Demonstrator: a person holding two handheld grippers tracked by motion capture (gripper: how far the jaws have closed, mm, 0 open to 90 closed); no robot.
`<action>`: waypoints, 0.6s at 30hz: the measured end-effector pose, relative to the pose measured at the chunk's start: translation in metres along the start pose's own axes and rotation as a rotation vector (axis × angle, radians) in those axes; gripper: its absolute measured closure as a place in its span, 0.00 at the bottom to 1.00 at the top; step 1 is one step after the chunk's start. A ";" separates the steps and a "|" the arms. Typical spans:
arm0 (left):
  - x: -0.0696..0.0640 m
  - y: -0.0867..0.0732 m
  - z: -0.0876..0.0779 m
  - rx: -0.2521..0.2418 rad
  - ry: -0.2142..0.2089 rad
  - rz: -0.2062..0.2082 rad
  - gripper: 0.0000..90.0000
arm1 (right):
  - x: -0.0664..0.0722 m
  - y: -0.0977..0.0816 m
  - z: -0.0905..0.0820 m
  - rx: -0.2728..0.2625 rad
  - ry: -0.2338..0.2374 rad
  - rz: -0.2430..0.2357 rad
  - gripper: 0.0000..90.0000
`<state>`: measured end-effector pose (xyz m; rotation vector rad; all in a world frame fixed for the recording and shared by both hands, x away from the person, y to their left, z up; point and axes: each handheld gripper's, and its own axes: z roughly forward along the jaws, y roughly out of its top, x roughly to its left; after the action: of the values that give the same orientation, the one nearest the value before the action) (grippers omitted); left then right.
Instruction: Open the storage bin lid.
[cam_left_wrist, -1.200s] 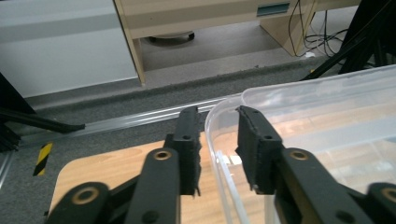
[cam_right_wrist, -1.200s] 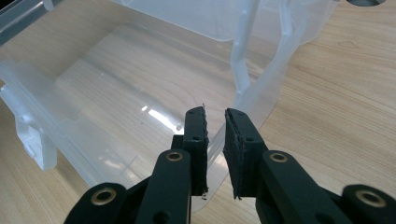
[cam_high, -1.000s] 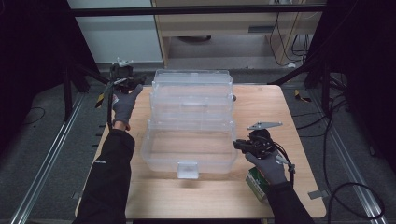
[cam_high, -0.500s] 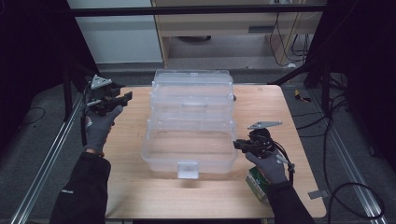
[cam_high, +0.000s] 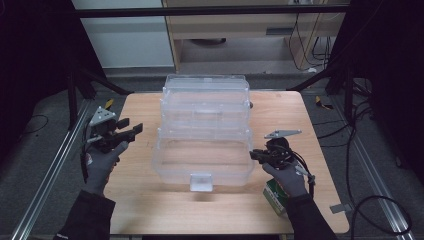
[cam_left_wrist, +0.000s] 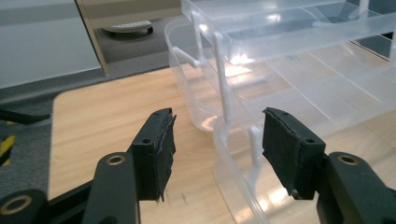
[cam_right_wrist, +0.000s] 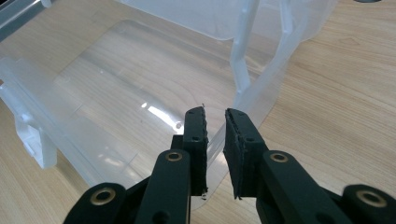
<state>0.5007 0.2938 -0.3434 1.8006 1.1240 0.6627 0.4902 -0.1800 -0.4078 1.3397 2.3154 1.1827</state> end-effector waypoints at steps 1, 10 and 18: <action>-0.002 -0.004 0.000 0.005 -0.005 -0.004 0.48 | 0.000 0.000 0.000 0.002 -0.002 0.002 0.88; -0.024 -0.034 0.013 0.095 -0.001 0.043 0.55 | 0.000 0.000 0.000 -0.001 -0.001 0.002 0.88; -0.037 -0.049 0.030 0.181 -0.022 0.094 0.67 | 0.002 0.001 0.001 0.004 -0.019 -0.023 0.88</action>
<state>0.4875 0.2582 -0.4005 2.0204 1.1200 0.6110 0.4897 -0.1776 -0.4070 1.3169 2.3148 1.1534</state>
